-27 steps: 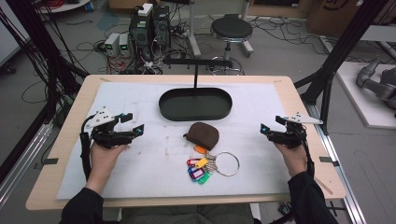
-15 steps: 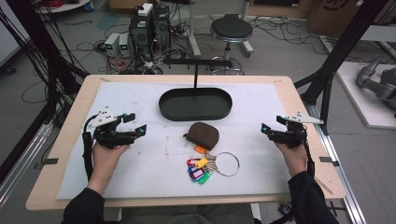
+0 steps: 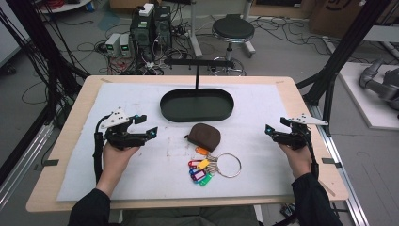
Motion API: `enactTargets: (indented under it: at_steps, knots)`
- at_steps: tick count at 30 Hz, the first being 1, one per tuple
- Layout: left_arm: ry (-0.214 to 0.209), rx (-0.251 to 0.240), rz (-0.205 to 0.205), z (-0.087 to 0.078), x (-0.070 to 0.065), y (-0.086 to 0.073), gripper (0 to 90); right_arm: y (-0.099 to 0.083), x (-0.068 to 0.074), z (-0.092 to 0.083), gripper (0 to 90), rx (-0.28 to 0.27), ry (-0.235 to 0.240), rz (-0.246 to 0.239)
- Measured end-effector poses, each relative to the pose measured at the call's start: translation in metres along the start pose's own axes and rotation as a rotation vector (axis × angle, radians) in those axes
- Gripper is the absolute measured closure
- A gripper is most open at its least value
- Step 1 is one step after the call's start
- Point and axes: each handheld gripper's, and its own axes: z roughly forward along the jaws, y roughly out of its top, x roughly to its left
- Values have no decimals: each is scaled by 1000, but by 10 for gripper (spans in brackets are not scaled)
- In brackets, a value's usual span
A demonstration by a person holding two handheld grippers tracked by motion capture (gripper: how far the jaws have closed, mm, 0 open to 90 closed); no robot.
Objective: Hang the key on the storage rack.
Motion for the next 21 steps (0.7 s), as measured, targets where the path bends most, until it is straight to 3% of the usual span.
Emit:
enactTargets:
  at_steps: [5, 7, 11, 19, 21]
  knots:
    - [-17, 10, 4, 8, -6, 1, 300, 0, -1, 0, 214, -1, 0, 1]
    - [-32, 12, 5, 11, -9, 2, 300, 0, 0, 0, 256, 1, 8, -7]
    - [-68, 24, 15, 19, -17, 3, 305, 0, 1, 1, 256, 7, 11, -10]
    - [-204, 53, 35, 47, -45, 12, 329, 0, 1, 0, 260, 12, 13, -14]
    - [-222, 60, 39, 51, -48, 13, 330, 0, 1, 0, 260, 14, 14, -14]
